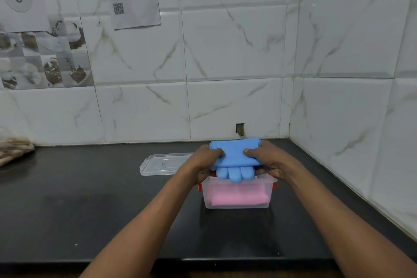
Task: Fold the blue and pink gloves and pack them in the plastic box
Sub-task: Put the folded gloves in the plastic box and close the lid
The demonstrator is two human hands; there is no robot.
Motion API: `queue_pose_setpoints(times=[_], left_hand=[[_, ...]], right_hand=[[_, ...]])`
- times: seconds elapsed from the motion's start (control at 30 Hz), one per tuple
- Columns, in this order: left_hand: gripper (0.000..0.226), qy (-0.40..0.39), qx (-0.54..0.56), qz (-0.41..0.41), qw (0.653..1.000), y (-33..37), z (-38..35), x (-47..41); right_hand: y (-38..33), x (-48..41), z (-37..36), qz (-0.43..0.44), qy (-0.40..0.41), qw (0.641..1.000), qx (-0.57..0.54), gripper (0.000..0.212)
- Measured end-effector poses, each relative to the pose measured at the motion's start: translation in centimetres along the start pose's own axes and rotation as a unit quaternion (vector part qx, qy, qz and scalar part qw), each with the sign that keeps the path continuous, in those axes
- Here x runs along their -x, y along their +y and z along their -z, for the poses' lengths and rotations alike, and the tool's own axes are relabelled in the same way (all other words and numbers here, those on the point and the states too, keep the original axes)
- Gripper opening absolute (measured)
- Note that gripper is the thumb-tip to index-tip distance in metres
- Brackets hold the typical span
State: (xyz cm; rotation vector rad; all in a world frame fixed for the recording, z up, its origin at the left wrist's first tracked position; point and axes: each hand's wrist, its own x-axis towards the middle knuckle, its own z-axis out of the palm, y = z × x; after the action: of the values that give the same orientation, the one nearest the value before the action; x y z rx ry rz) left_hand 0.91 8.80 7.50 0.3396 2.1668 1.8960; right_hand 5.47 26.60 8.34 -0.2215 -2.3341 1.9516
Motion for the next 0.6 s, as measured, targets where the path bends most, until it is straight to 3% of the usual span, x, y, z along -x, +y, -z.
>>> queue_pose_setpoints(times=[0.1,0.2,0.23,0.3,0.43,0.6], left_hand=[[0.026,0.007,-0.067,0.036,0.997,0.1,0.1,-0.4],[0.024,0.008,-0.185,0.080,0.979,0.6,-0.1,-0.6],[0.023,0.005,-0.229,0.085,0.970,0.8,-0.2,-0.7],[0.024,-0.004,-0.316,0.080,0.945,1.1,-0.7,-0.7],[0.029,-0.008,-0.543,0.018,0.840,1.0,-2.3,-0.3],[0.026,0.012,-0.673,-0.065,0.737,0.6,-3.2,-0.3]], right_hand=[[0.0,-0.1,-0.3,-0.027,0.026,0.995,0.097,0.039],[-0.2,-0.2,-0.7,-0.038,0.040,0.970,0.236,0.063],[-0.1,-0.2,-1.0,-0.037,0.036,0.960,0.275,0.059],[-0.1,-0.2,-1.5,-0.031,0.042,0.938,0.343,0.032],[0.2,-0.1,-2.0,-0.002,0.044,0.890,0.454,0.023],[0.4,-0.5,-2.5,0.031,0.034,0.822,0.568,0.013]])
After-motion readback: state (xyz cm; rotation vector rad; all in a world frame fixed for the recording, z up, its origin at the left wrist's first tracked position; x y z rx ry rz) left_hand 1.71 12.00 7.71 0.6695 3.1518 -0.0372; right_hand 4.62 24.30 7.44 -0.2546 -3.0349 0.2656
